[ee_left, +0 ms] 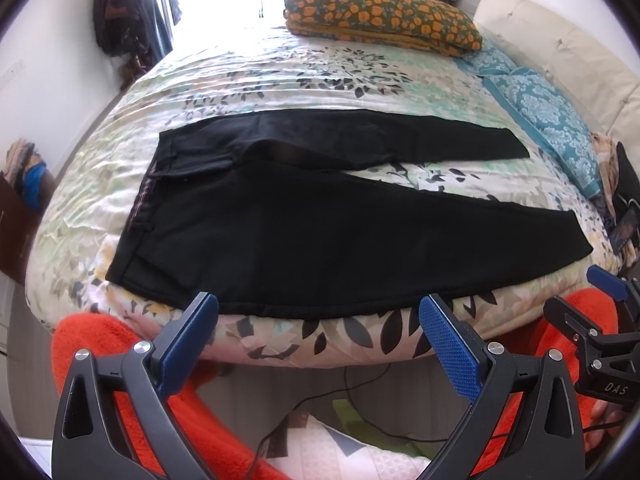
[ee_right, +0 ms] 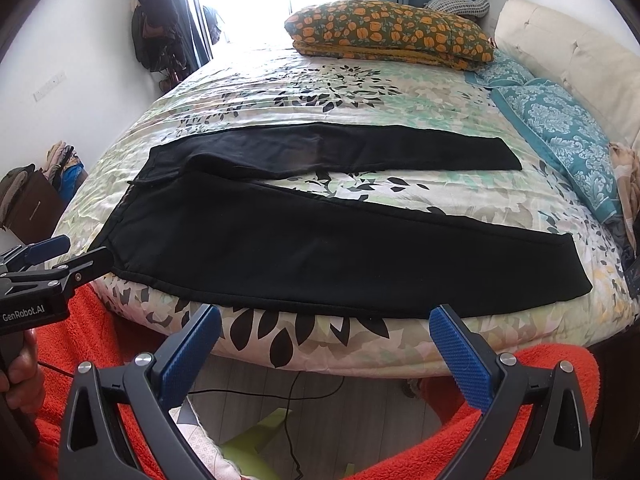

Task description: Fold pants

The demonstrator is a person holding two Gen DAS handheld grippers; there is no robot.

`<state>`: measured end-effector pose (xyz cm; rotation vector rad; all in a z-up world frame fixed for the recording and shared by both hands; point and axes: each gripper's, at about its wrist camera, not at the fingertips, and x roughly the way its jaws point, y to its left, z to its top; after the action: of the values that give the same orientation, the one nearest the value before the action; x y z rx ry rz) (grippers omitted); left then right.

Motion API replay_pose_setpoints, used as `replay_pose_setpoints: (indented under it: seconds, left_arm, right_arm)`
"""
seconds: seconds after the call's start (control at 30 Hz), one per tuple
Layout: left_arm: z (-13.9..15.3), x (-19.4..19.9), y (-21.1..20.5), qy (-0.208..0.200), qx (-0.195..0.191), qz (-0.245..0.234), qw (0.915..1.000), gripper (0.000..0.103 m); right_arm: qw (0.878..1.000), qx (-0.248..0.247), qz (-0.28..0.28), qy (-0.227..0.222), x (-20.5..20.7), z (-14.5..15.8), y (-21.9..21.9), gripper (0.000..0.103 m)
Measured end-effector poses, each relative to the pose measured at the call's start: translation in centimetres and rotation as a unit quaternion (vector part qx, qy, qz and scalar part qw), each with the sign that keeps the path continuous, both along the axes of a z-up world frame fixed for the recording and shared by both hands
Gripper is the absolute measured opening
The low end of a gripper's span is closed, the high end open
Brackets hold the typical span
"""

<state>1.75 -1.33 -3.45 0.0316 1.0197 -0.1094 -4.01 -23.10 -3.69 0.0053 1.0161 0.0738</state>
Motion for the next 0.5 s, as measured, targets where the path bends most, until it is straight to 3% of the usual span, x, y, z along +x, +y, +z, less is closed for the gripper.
replay_pose_setpoints:
  seconds: [0.23,0.37,0.5]
  left_arm:
    - [-0.5,3.8,0.4,-0.022,0.006,0.009,0.9997,0.101]
    - [-1.5,10.5,0.9,-0.044,0.014,0.013,0.9988,0.101]
    - [-4.2,19.5,0.7,-0.036,0.017,0.011,0.9992,0.101]
  right_arm:
    - [1.0,0.007,-0.014,0.015,1.3,-1.4,-1.3,0.103]
    - [1.0,0.003,-0.021,0.012,4.0,-1.8,-2.5,0.103]
    - [0.999,0.009,-0.039,0.005,6.6,-1.9,-3.8,0.103]
